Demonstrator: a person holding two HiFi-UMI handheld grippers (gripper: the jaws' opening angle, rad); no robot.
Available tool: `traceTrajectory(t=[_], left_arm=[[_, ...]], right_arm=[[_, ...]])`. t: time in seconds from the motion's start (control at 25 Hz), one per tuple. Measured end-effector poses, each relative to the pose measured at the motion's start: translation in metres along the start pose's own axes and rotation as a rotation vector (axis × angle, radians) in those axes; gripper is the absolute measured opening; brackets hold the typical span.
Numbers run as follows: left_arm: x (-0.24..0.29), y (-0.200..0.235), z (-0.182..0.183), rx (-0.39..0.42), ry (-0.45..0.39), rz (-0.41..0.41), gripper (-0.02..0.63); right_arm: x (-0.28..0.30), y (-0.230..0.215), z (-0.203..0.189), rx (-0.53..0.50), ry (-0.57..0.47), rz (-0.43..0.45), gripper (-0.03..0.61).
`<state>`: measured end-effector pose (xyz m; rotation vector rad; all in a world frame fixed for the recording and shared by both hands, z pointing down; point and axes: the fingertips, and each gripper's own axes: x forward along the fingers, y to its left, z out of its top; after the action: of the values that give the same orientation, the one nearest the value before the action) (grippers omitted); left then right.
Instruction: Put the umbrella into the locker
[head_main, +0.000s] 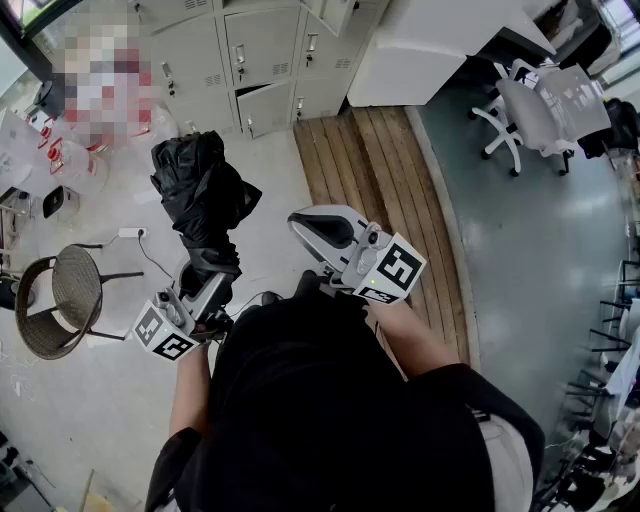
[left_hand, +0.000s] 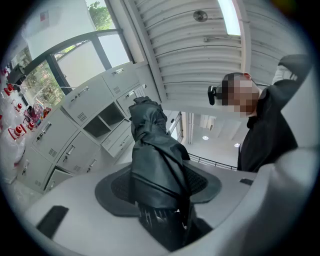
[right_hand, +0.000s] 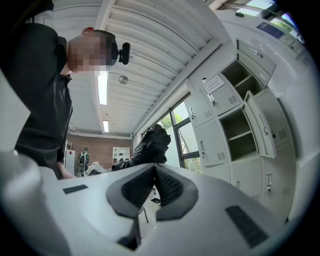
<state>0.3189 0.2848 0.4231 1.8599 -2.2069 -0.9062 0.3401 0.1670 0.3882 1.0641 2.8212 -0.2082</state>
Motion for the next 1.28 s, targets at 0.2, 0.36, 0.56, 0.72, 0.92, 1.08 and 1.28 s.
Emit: traceTrajectory(t=[0.2,0.36,0.56,0.72,0.92,1.08,1.28], left_arm=[[-0.003,-0.004,0.003,-0.015,0.029,-0.006,0.252],[-0.003,-0.012,0.009,-0.04,0.031,-0.047,0.252],[-0.003,-0.008,0.004,-0.082,0.014,-0.076,0.252],[-0.003,-0.005,-0.003,-0.124,0.027,-0.101,0.252],[0.002,-0.007,-0.011,-0.131,0.061,-0.138,0.252],[0.013,-0.013,-0.018,-0.137,0.076,-0.164,0.252],[0.015,0.0,-0.01,-0.122,0.086,-0.149,0.252]], right_arm=[[0.005,0.008,0.001,0.01,0.008,0.003,0.012],[0.006,0.017,0.008,0.017,0.016,-0.016,0.012],[-0.002,0.031,0.003,0.01,0.044,-0.049,0.012],[-0.017,0.035,-0.005,0.03,0.045,-0.104,0.013],[-0.028,0.035,-0.008,0.044,0.022,-0.16,0.014],[-0.035,0.033,-0.009,0.052,0.034,-0.164,0.014],[-0.016,0.013,-0.015,0.068,0.041,-0.145,0.014]])
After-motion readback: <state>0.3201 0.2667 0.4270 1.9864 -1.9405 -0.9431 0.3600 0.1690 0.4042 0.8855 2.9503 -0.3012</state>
